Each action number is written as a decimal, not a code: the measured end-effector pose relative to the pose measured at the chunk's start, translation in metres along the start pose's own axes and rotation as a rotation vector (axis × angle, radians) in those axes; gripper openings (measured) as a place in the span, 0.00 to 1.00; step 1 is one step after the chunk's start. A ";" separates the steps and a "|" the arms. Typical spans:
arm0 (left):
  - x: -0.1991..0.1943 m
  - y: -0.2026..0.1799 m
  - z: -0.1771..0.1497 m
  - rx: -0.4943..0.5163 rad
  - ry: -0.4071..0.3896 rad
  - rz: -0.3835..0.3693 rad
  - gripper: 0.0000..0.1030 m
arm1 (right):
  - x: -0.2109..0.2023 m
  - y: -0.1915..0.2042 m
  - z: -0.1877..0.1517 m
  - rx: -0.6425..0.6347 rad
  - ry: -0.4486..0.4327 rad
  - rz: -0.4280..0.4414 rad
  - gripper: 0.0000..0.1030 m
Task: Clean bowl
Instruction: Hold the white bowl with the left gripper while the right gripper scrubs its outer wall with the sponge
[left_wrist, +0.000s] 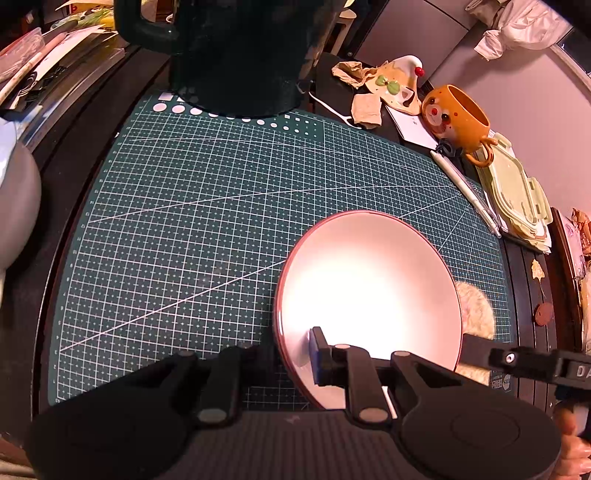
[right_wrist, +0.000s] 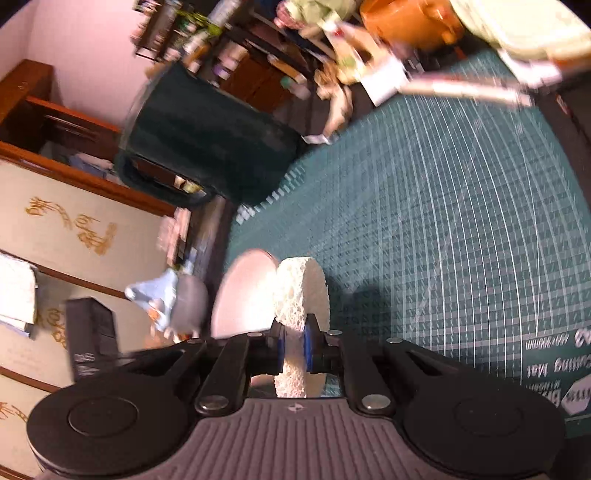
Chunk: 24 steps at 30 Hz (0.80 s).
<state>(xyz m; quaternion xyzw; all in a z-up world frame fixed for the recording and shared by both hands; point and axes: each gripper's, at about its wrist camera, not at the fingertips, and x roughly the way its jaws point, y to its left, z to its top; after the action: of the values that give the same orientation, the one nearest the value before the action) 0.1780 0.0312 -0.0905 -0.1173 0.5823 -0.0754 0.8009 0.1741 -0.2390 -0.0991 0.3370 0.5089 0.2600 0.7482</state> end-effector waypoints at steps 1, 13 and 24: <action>0.000 0.000 0.000 0.000 0.000 -0.001 0.16 | 0.003 -0.002 -0.001 0.007 0.011 -0.006 0.09; 0.000 -0.002 0.000 0.000 0.001 0.002 0.16 | -0.010 0.007 0.002 -0.027 -0.038 0.029 0.10; 0.000 0.000 0.000 -0.002 0.002 -0.002 0.16 | -0.023 0.009 0.004 -0.018 -0.062 0.055 0.09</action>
<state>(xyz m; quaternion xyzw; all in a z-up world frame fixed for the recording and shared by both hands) 0.1778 0.0311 -0.0906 -0.1185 0.5828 -0.0760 0.8003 0.1696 -0.2510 -0.0771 0.3522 0.4734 0.2746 0.7592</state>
